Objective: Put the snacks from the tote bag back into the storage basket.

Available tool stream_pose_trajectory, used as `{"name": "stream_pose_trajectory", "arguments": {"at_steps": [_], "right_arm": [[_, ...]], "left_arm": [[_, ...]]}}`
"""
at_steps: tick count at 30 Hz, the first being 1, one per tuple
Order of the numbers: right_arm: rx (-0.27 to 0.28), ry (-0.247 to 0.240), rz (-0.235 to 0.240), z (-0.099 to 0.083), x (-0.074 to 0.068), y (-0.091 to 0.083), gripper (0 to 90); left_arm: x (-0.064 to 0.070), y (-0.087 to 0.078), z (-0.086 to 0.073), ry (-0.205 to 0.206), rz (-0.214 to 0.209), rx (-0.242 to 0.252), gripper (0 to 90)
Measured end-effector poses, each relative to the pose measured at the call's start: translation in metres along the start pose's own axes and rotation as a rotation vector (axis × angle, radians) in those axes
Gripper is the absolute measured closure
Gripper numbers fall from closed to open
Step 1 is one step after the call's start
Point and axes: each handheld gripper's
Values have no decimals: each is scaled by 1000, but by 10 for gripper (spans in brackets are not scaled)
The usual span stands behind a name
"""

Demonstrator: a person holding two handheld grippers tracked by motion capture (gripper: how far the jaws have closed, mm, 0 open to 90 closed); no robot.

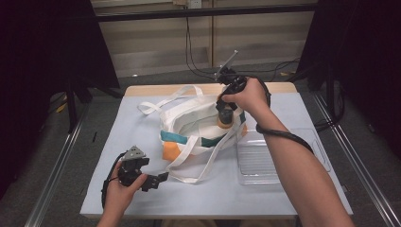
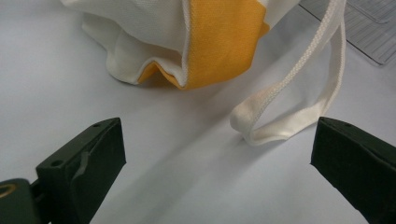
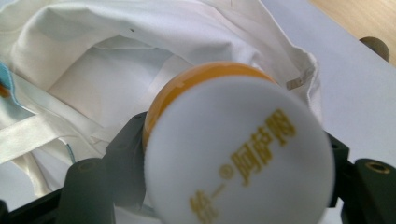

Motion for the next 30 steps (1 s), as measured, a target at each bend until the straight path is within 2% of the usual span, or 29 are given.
{"name": "stream_pose_trajectory", "arguments": {"at_steps": [12,20,30], "right_arm": [[-6,-2,5,10,2,-22,306],[-19,5,24,14,3,-28,306],[-26,-7,25,16,3,-40,306]], "left_arm": [[0,-1,0,-4,-3,-7,28],[0,-2,0,-4,-3,-6,28],[0,-1,0,-5,2,-2,28]]}}
Point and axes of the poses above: each handheld gripper's, and its own axes: y roughly forward along the jaws, z roughly out of its top, x roughly to its right, and after that the axes turned 8 degrees about -z, right-handed
